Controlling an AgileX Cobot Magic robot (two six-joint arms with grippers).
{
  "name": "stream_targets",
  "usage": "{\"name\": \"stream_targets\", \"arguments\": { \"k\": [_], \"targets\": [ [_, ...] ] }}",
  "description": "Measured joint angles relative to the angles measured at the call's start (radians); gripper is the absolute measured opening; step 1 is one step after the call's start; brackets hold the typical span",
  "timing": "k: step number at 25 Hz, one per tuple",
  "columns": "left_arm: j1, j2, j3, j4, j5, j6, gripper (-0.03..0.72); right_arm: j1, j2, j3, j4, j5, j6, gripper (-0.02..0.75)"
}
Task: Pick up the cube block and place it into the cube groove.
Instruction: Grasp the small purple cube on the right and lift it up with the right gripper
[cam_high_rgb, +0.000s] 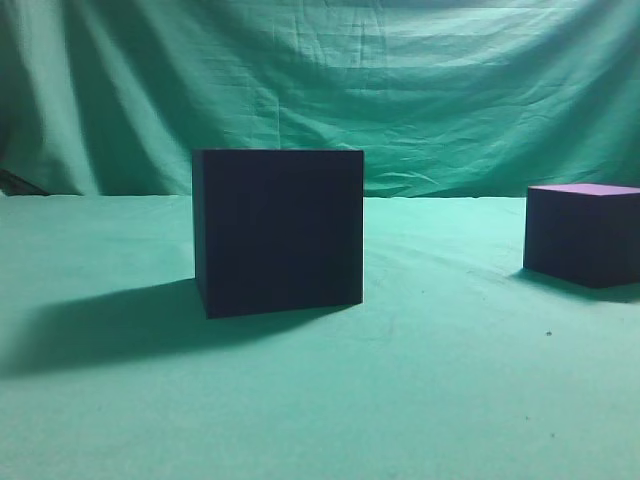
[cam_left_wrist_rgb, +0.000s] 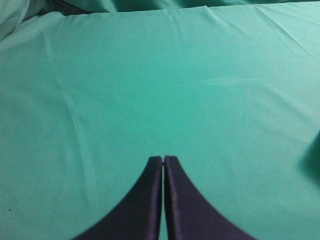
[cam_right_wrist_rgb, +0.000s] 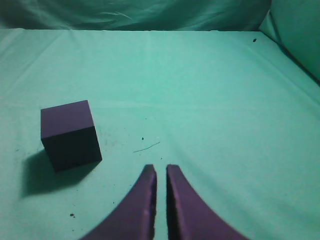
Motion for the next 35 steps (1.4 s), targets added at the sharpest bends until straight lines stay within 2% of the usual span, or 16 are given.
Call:
{"name": "stream_targets", "arguments": {
  "k": [26,29,34,35],
  "targets": [
    [0.0,0.0,0.0,0.0,0.0,0.0,0.0,0.0,0.0,0.0,0.0,-0.004,-0.01,0.048],
    [0.0,0.0,0.0,0.0,0.0,0.0,0.0,0.0,0.0,0.0,0.005,-0.084,-0.014,0.048],
    [0.0,0.0,0.0,0.0,0.0,0.0,0.0,0.0,0.0,0.0,0.013,-0.43,-0.003,0.048],
    [0.0,0.0,0.0,0.0,0.0,0.0,0.0,0.0,0.0,0.0,0.015,-0.453,0.007,0.048]
  ]
}}
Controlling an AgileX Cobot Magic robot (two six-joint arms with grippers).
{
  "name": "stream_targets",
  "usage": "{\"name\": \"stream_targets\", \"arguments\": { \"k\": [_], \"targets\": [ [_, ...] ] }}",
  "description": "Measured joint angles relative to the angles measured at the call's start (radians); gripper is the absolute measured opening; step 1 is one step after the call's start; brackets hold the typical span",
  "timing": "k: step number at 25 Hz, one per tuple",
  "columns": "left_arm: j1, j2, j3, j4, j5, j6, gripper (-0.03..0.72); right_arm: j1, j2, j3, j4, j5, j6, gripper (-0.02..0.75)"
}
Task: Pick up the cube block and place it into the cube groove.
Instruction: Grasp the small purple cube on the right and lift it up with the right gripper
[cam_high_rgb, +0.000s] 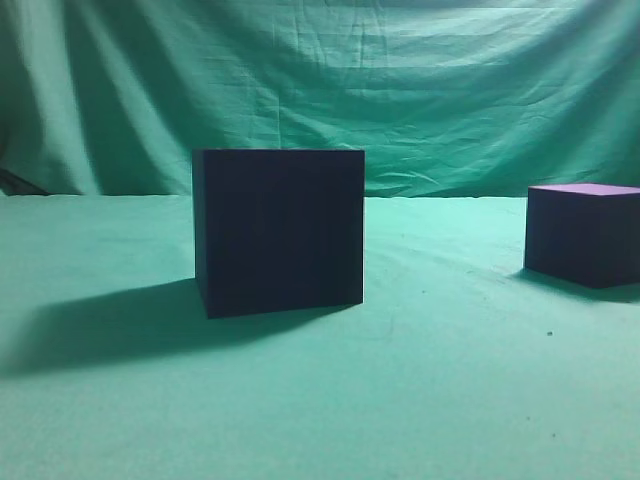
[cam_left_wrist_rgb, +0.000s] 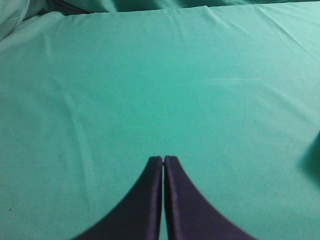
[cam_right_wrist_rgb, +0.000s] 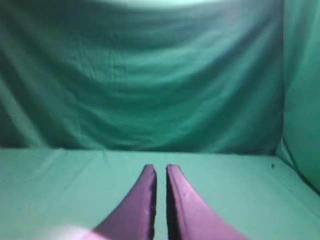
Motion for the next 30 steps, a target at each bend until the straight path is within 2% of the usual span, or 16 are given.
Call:
{"name": "stream_targets", "arguments": {
  "k": [3,7,13,16,21,25,30],
  "targets": [
    [0.0,0.0,0.0,0.0,0.0,0.0,0.0,0.0,0.048,-0.074,0.011,0.098,0.027,0.048],
    [0.0,0.0,0.0,0.0,0.0,0.0,0.0,0.0,0.232,-0.231,0.029,0.318,0.037,0.048],
    [0.0,0.0,0.0,0.0,0.0,0.0,0.0,0.0,0.524,-0.378,0.171,0.464,0.05,0.048],
    [0.0,0.0,0.0,0.0,0.0,0.0,0.0,0.0,0.651,-0.457,0.231,0.577,-0.051,0.048],
    [0.0,0.0,0.0,0.0,0.0,0.0,0.0,0.002,0.917,-0.66,0.344,0.814,-0.35,0.048],
    [0.0,0.0,0.0,0.0,0.0,0.0,0.0,0.065,1.11,-0.801,0.351,0.913,-0.387,0.048],
    [0.0,0.0,0.0,0.0,0.0,0.0,0.0,0.18,1.306,-0.948,0.27,0.954,-0.358,0.048]
  ]
}}
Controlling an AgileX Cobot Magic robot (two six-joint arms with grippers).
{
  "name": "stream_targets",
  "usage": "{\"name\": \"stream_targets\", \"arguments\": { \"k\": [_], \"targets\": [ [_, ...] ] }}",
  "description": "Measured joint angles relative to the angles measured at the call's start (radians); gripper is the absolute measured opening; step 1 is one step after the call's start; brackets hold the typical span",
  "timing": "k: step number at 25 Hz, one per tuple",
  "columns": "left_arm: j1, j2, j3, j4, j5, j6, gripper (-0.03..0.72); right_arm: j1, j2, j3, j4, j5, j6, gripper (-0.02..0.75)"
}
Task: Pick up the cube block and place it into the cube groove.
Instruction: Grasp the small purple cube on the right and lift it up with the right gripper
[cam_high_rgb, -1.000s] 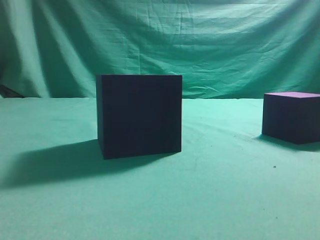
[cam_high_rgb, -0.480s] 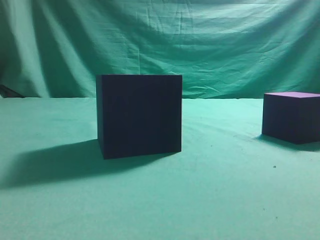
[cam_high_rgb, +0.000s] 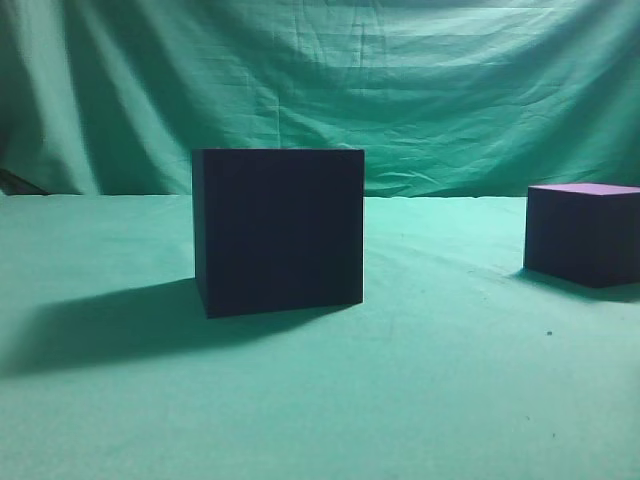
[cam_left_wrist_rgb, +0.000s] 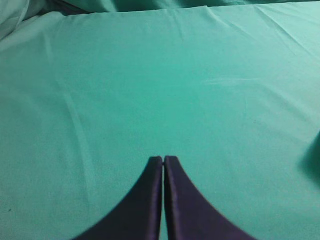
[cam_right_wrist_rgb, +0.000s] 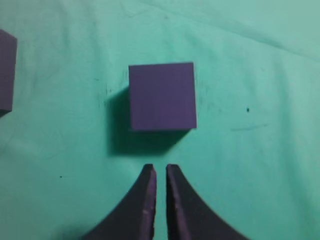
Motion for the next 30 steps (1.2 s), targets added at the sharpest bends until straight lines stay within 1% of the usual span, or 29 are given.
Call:
{"name": "stream_targets", "arguments": {
  "k": [4,7,8,9,10,14,15,17,18,23,24,26,29,30],
  "targets": [
    [0.0,0.0,0.0,0.0,0.0,0.0,0.0,0.062,0.126,-0.097,-0.047,0.01,0.006,0.048],
    [0.0,0.0,0.0,0.0,0.0,0.0,0.0,0.072,0.203,-0.147,-0.061,0.015,0.007,0.048],
    [0.0,0.0,0.0,0.0,0.0,0.0,0.0,0.072,0.226,-0.159,-0.066,0.015,0.007,0.108],
    [0.0,0.0,0.0,0.0,0.0,0.0,0.0,0.072,0.246,-0.169,-0.068,0.015,0.007,0.151],
    [0.0,0.0,0.0,0.0,0.0,0.0,0.0,0.072,0.261,-0.172,-0.07,0.015,0.007,0.214],
    [0.0,0.0,0.0,0.0,0.0,0.0,0.0,0.072,0.316,-0.179,-0.075,-0.001,0.053,0.512],
    [0.0,0.0,0.0,0.0,0.0,0.0,0.0,0.072,0.329,-0.179,-0.079,-0.011,0.068,0.573],
    [0.0,0.0,0.0,0.0,0.0,0.0,0.0,0.072,0.354,-0.179,-0.093,-0.031,0.094,0.633],
    [0.0,0.0,0.0,0.0,0.0,0.0,0.0,0.072,0.369,-0.179,-0.099,-0.039,0.1,0.619],
    [0.0,0.0,0.0,0.0,0.0,0.0,0.0,0.072,0.436,-0.179,-0.117,-0.077,0.113,0.619],
    [0.0,0.0,0.0,0.0,0.0,0.0,0.0,0.072,0.446,-0.179,-0.119,-0.082,0.113,0.572],
    [0.0,0.0,0.0,0.0,0.0,0.0,0.0,0.072,0.464,-0.179,-0.125,-0.089,0.113,0.572],
    [0.0,0.0,0.0,0.0,0.0,0.0,0.0,0.072,0.471,-0.179,-0.13,-0.089,0.117,0.44],
    [0.0,0.0,0.0,0.0,0.0,0.0,0.0,0.072,0.471,-0.181,-0.13,-0.089,0.12,0.419]
  ]
}}
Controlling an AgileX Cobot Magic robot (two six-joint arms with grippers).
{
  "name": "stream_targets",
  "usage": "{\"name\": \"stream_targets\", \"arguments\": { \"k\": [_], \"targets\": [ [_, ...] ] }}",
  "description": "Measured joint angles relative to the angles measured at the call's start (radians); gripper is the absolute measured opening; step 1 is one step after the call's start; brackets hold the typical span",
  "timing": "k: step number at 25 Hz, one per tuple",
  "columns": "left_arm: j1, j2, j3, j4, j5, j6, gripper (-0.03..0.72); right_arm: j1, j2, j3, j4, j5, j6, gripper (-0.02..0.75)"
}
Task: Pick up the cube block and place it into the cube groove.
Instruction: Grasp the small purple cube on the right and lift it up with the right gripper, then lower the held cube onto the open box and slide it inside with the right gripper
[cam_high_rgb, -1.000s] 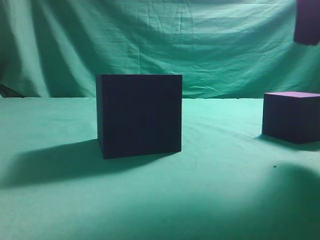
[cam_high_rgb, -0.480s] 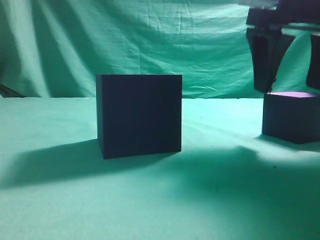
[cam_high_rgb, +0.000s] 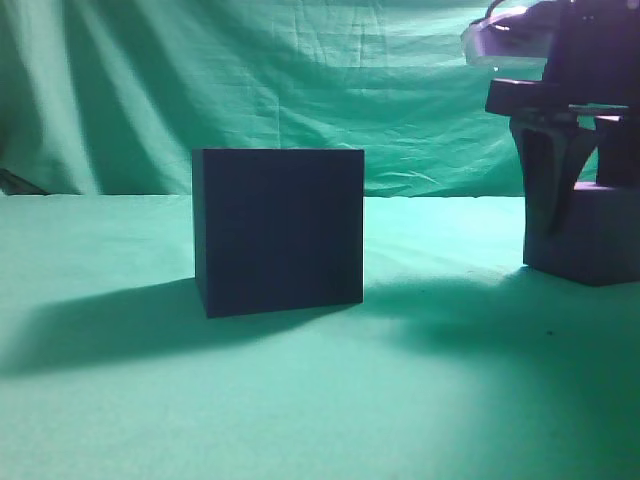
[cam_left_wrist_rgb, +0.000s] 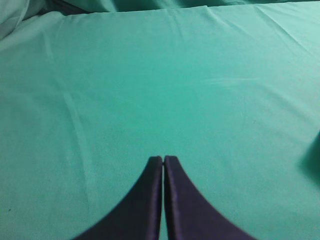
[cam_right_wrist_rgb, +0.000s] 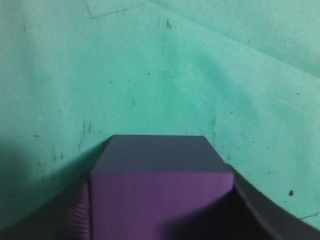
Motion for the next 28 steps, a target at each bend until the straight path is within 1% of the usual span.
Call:
{"name": "stream_targets", "arguments": {
  "k": [4,7,10,13,15,18,19,22,25,28],
  "targets": [
    [0.0,0.0,0.0,0.0,0.0,0.0,0.0,0.0,-0.014,-0.042,0.0,0.032,0.004,0.426],
    [0.0,0.0,0.0,0.0,0.0,0.0,0.0,0.0,-0.041,-0.116,0.012,0.107,0.004,0.426],
    [0.0,0.0,0.0,0.0,0.0,0.0,0.0,0.005,-0.062,-0.214,0.06,0.207,0.004,0.426],
    [0.0,0.0,0.0,0.0,0.0,0.0,0.0,0.037,-0.073,-0.309,0.147,0.306,0.005,0.426],
    [0.0,0.0,0.0,0.0,0.0,0.0,0.0,0.096,-0.073,-0.358,0.185,0.351,0.013,0.426],
    [0.0,0.0,0.0,0.0,0.0,0.0,0.0,0.227,-0.073,-0.399,0.192,0.373,0.076,0.426],
    [0.0,0.0,0.0,0.0,0.0,0.0,0.0,0.274,-0.073,-0.406,0.188,0.371,0.121,0.426],
    [0.0,0.0,0.0,0.0,0.0,0.0,0.0,0.374,-0.063,-0.415,0.146,0.364,0.247,0.426],
    [0.0,0.0,0.0,0.0,0.0,0.0,0.0,0.416,-0.035,-0.418,0.116,0.347,0.329,0.426],
    [0.0,0.0,0.0,0.0,0.0,0.0,0.0,0.426,-0.001,-0.418,0.105,0.328,0.364,0.426]
  ]
}}
